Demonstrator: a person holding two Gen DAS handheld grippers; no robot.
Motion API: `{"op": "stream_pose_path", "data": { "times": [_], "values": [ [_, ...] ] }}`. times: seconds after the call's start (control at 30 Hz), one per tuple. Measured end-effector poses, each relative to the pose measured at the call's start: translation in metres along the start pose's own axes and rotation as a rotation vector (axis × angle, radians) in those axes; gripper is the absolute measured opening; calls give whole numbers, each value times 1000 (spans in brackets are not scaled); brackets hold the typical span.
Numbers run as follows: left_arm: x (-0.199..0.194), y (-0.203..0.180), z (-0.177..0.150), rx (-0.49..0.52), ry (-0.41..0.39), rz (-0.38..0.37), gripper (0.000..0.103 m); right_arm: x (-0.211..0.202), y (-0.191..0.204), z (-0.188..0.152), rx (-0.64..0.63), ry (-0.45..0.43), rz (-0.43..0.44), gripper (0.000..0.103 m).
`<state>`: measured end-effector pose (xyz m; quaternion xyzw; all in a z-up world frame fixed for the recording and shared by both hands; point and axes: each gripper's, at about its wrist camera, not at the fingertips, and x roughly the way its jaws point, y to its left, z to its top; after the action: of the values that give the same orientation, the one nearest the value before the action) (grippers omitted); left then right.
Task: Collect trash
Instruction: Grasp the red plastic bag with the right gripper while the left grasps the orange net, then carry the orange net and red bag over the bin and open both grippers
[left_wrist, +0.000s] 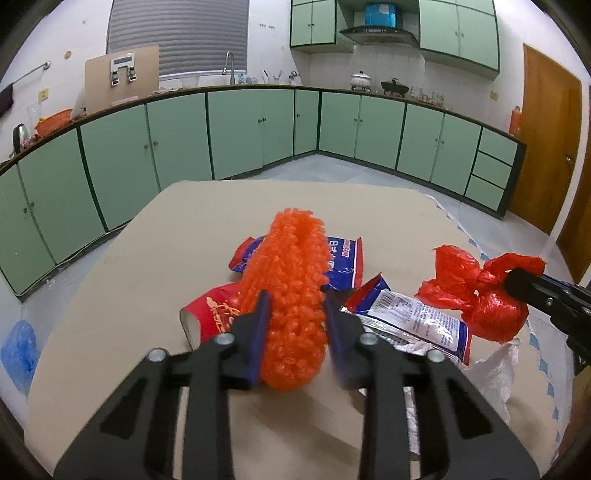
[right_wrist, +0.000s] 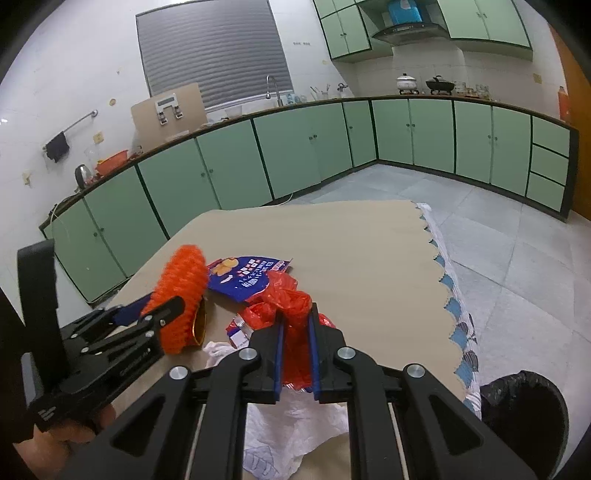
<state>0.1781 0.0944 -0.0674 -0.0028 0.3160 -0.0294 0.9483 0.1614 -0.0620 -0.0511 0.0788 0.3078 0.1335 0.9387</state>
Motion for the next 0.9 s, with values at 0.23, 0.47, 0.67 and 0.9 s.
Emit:
{"op": "stream_pose_path", "data": {
  "times": [0.23,0.47,0.67,0.9],
  "values": [
    [-22,0,0,-10,-59,2,22,-10,8,5,-20,-47,8,11],
    [-55,-2,11,-26,-143,-11,22,-32,9,18,-21,-108,23,9],
    [-78,-25,16,0,-195,-34,22,-57,5,25,-20,-155,20,1],
    [-90,-63,3,30,-199,-91,21,-79,-6,14,-35,-141,-23,1]
  ]
}}
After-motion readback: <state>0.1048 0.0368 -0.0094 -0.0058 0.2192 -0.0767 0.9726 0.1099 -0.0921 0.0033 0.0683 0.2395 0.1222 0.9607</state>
